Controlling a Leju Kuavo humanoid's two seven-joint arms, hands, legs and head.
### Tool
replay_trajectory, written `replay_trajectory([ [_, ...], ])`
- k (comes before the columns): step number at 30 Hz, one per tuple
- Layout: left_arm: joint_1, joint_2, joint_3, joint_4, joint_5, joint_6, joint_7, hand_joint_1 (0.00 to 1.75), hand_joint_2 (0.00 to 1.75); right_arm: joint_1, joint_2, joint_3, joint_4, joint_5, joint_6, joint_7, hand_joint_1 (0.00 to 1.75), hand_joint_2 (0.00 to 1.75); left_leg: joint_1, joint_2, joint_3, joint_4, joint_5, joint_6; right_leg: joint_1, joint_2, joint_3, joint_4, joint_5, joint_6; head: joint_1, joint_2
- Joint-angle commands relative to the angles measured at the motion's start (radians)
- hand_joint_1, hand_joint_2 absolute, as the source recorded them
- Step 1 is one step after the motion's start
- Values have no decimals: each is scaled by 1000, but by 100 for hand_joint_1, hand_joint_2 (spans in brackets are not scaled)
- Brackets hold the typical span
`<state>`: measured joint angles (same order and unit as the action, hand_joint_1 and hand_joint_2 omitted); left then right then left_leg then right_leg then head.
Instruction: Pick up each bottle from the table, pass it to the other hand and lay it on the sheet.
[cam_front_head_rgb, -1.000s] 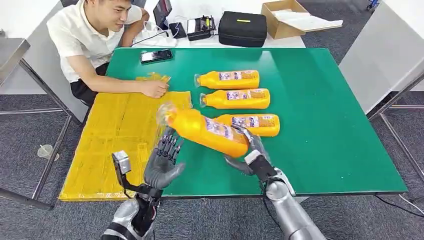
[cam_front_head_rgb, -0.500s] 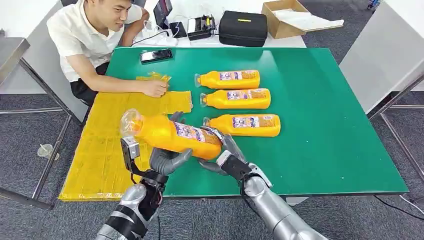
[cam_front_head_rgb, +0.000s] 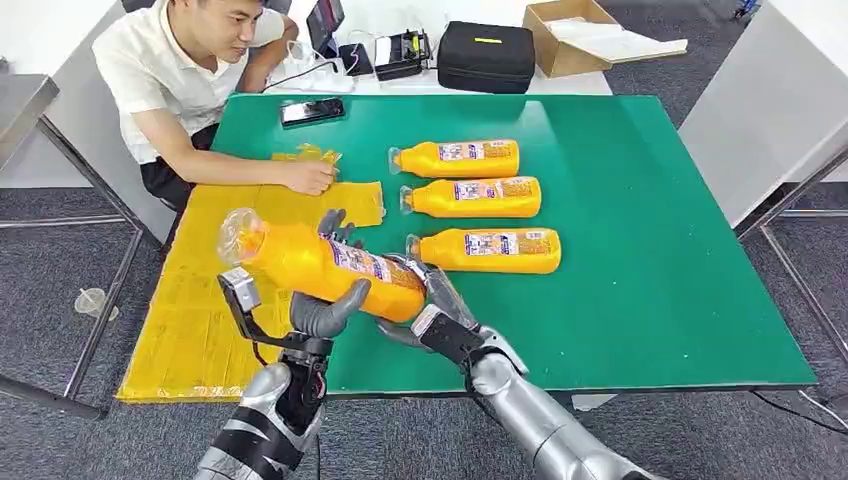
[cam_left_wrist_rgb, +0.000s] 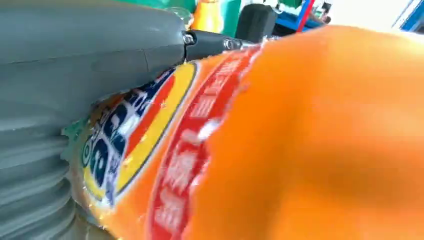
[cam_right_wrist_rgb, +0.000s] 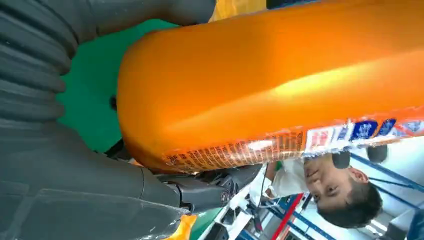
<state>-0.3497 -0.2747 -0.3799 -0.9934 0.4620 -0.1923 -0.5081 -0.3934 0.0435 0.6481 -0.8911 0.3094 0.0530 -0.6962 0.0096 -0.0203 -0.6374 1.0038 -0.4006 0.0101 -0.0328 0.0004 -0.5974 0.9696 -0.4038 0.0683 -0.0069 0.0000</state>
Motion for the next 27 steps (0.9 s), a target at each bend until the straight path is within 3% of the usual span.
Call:
replay_trajectory([
  [1,-26,-8,29,-43,14,7,-3,175,175,-25,26,48,162,-16,39,-2,0,175,1,2,5,1,-2,0,2,1,5,-1,-2,-4,0,0],
  [20,-26,-8,29,-43,14,7,-3,175,175,-25,26,48,162,-16,39,-2,0,175,1,2,3,0,-1,0,1,0,3,0,-1,-3,0,0],
  [24,-6,9,31,-82,10,19,-22,175,175,6,46,-35,186,-49,19,-2,0,175,0,1,1,-1,0,0,0,0,1,-1,0,-2,0,0],
  [25,-3,13,33,-90,9,22,-23,175,175,12,49,-52,194,-54,10,-2,0,0,1,3,7,1,-4,0,2,1,7,0,-3,-5,0,0],
  [27,17,32,55,-134,-8,49,-34,175,175,47,52,-130,193,-84,-38,-2,0,0,1,2,6,0,-2,0,2,0,6,-1,-2,-4,0,0],
])
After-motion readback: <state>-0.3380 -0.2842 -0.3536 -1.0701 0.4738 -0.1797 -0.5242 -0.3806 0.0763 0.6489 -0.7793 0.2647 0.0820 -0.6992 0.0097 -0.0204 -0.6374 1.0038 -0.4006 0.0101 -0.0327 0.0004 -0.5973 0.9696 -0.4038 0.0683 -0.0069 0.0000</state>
